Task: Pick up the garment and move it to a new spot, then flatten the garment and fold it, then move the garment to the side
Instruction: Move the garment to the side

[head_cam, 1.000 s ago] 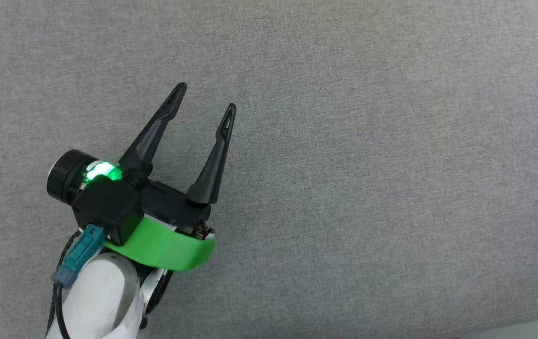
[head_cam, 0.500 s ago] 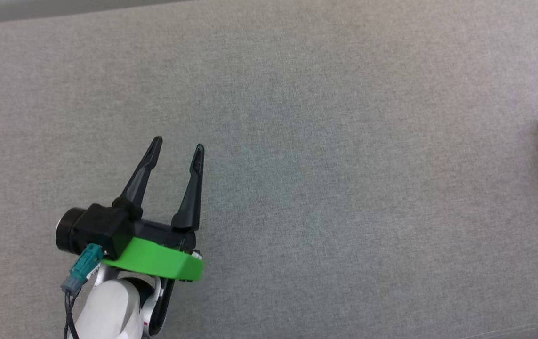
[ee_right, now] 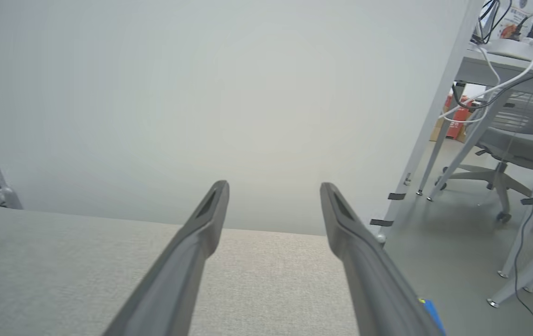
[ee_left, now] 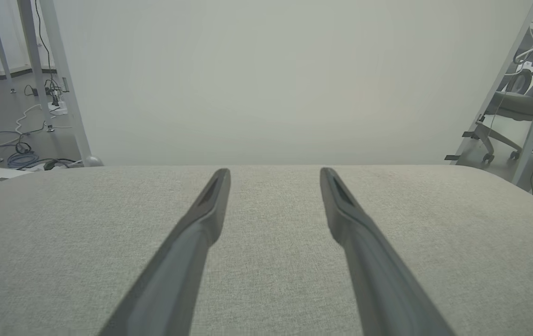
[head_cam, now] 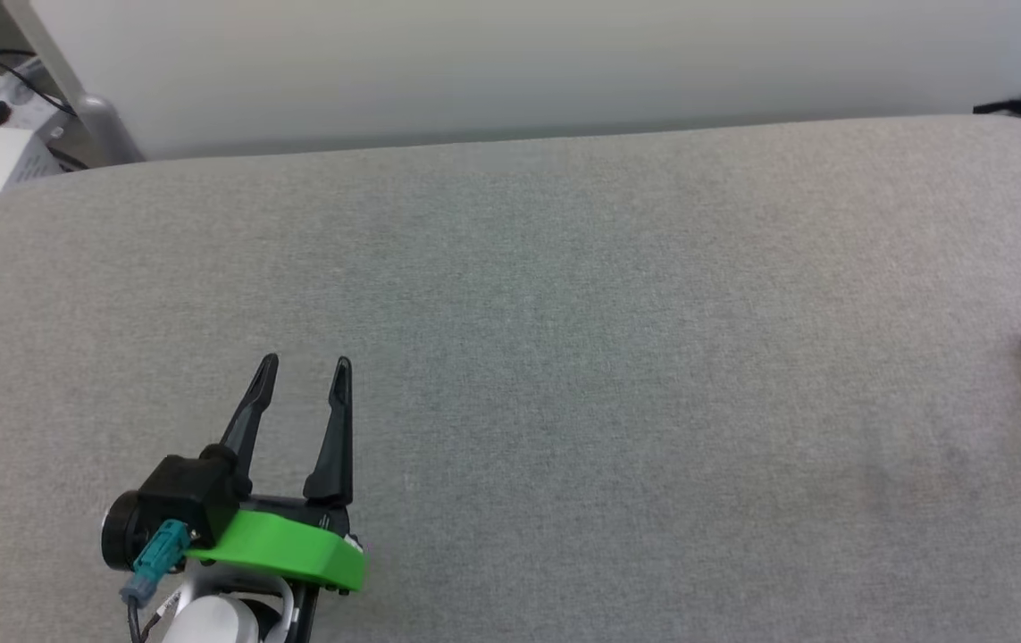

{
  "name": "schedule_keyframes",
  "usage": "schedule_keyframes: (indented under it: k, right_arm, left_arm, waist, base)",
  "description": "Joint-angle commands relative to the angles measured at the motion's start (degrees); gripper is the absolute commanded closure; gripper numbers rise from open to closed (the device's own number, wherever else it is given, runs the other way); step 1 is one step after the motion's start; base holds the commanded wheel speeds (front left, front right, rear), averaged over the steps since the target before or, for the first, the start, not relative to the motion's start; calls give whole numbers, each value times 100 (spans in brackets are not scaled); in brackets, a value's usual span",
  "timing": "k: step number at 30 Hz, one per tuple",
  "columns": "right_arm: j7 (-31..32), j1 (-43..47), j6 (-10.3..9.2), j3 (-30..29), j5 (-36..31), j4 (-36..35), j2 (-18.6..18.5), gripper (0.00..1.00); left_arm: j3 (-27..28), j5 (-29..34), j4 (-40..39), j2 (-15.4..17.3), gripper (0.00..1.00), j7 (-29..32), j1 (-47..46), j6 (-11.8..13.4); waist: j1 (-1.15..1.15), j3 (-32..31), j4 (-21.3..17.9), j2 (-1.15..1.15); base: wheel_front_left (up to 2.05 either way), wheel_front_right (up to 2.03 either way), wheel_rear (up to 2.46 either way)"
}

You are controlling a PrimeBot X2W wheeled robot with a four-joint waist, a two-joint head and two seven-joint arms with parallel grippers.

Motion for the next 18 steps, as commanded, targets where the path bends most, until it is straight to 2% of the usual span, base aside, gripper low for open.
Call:
schedule_keyframes:
  k: [1,6,10,18]
  right_arm:
    - [19,292,-5,-62,38,-236,229,0]
    - [10,1173,-5,-185,-51,-920,1041,0]
    - [-62,1727,-5,-162,-169,-1153,1574,0]
    - [-689,2377,-5,164,-403,-939,2090,0]
  left_arm:
    - [6,-51,27,-52,0,-45,108,19]
    - [11,-82,214,-147,0,-100,237,3]
    - [24,-83,373,-223,0,-126,308,-52]
    - [162,-18,575,-379,0,-139,394,-209]
  waist:
    - [1,-377,359,0]
    - [1,-568,500,0]
    - [1,-654,557,0]
    - [1,-741,617,0]
  base:
    - [0,0,0]
    - [0,0,0]
    - [0,0,0]
    - [0,0,0]
